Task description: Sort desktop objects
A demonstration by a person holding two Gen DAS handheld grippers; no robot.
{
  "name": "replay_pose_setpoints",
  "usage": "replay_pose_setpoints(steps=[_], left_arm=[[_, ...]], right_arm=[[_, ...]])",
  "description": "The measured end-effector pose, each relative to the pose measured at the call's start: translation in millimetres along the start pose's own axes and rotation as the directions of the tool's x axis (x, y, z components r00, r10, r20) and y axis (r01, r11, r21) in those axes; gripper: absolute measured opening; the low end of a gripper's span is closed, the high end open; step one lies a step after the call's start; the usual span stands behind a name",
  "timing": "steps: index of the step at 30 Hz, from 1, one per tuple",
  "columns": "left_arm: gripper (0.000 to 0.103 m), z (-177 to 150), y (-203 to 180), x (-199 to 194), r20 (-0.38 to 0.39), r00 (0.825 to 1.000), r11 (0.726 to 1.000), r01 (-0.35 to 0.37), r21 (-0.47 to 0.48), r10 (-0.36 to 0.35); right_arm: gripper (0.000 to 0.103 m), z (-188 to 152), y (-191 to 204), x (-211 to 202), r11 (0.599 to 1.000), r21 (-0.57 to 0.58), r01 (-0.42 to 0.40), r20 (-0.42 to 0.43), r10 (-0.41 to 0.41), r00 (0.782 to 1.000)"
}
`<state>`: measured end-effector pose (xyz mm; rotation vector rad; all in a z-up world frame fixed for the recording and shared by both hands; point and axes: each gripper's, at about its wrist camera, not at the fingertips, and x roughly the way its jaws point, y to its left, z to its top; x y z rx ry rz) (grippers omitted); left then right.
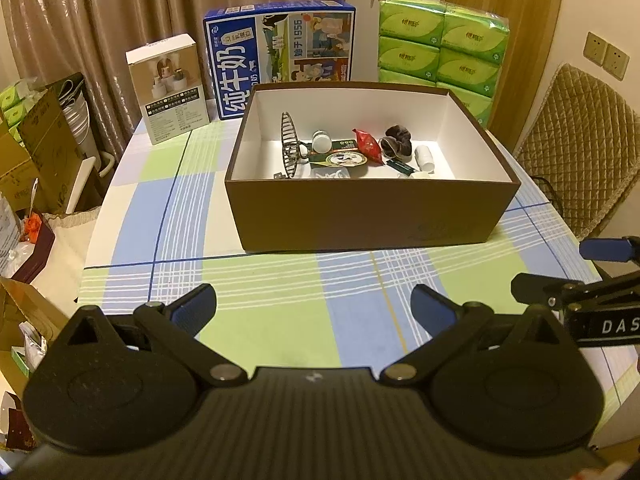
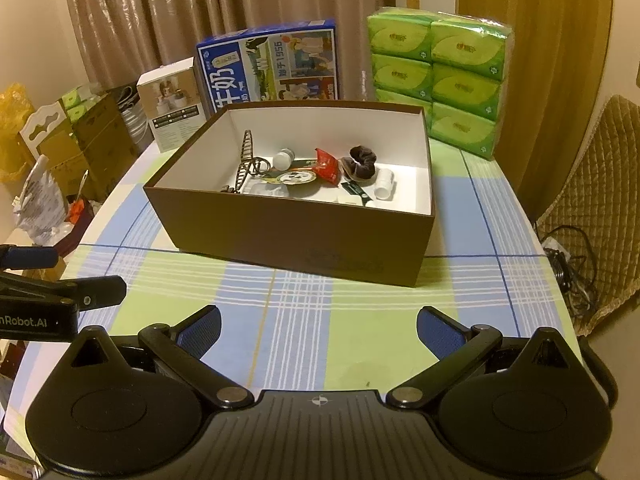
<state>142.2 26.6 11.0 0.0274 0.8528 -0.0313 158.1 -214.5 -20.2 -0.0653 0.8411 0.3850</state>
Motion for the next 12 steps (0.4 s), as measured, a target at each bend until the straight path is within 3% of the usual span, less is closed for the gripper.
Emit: replay_pose_setpoints(steps=[12], left_arm=[[0.102, 3.8, 3.2, 3.2, 0.008, 1.0, 1.0, 0.006, -0.001, -0.006]], right_arm=[[0.101, 1.0, 4.6, 2.9, 1.0, -0.001, 0.001, -0.002, -0.001, 1.0]])
